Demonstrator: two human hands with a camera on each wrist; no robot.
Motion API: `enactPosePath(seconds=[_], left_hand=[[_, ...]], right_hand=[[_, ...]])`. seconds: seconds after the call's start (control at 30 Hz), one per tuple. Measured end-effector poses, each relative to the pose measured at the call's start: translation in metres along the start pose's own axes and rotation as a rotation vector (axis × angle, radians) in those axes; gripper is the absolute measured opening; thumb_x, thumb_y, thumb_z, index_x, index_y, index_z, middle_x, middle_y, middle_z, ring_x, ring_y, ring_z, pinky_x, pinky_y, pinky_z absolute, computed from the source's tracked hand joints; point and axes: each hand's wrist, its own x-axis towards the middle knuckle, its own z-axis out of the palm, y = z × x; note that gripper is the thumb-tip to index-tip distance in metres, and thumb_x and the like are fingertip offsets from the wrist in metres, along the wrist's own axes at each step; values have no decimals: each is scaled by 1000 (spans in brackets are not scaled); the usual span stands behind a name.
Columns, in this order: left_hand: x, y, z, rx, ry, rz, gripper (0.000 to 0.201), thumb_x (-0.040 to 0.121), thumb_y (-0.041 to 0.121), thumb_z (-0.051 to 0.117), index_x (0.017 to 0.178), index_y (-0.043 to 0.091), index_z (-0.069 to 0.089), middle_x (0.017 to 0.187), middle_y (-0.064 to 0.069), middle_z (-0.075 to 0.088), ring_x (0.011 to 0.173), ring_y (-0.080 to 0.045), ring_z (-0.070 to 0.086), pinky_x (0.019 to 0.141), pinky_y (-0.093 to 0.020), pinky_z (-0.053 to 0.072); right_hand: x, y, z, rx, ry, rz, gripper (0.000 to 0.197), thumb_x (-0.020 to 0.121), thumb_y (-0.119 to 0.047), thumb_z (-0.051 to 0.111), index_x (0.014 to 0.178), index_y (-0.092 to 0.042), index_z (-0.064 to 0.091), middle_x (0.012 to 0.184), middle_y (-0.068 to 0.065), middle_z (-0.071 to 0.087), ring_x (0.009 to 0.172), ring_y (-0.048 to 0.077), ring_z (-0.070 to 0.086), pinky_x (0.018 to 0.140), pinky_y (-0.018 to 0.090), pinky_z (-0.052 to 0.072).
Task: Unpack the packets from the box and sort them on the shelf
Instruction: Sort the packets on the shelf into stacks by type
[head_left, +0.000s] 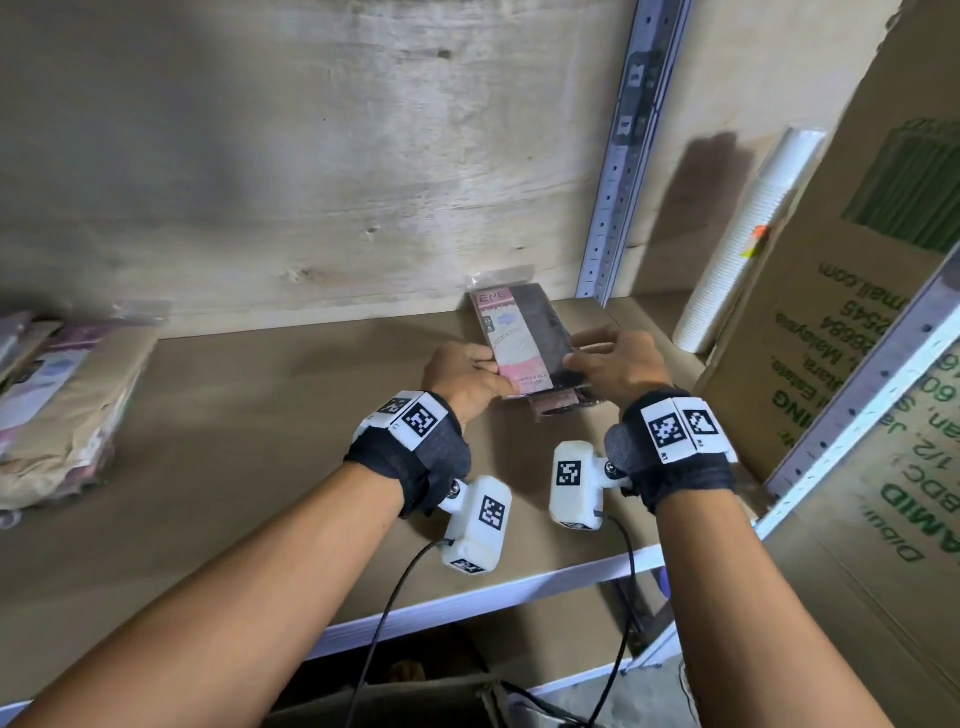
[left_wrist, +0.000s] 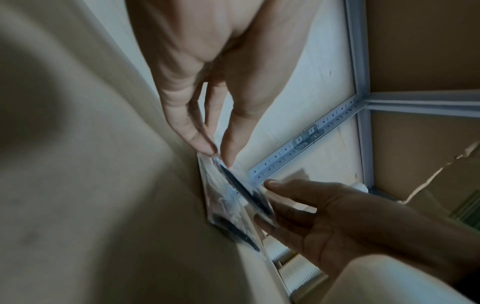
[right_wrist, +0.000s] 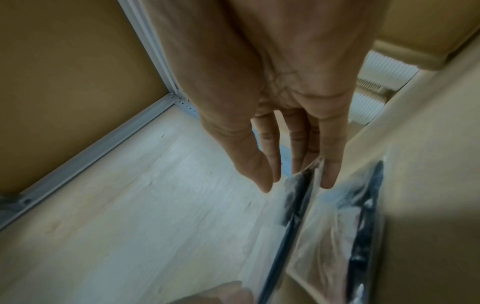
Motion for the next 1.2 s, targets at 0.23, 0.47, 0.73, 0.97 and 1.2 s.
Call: enactPosePath(seconds=[0.23,0.47,0.73,0.97,1.2], left_hand=[[14,-1,31,53,-69,-59,46,62,-5,85,104,5,70,104,-11,74,97,-24,71,94,-39,56],[15,-10,35,128,-33,-2,32,60,1,88,75,22,69,93,-7,73,92,-25,72,88,-41,58],[15,-7,33,166,-38,10,33,58,4,88,64,25,64,85,-3,74,84,-22,73,84,-42,60],[1,6,-30,125,90,108,36,71,36,82,100,19,71,89,0,73,79,-18,73,87,-39,59],[-34,-25,-150,39,325,147,29,86,44,68,75,17,72,66,3,73,57,-9,65,58,-24,53]], right_hand=[[10,16,-8,-130,49,24,16,85,-14,73,100,-17,72,115,9,70,114,25,62,102,40,51],[14,21,-11,-131,20,24,12,83,-16,75,93,-21,71,112,7,71,108,23,64,102,37,50],[12,21,-15,-134,-2,7,12,83,-20,75,93,-23,69,108,5,72,103,20,65,94,30,52],[-2,-7,-16,-89,75,-118,8,87,-16,69,90,-22,64,98,3,71,102,23,66,94,38,55],[-53,-38,43,123,-217,-181,10,90,-3,65,100,-2,64,85,15,71,64,22,64,63,34,57]])
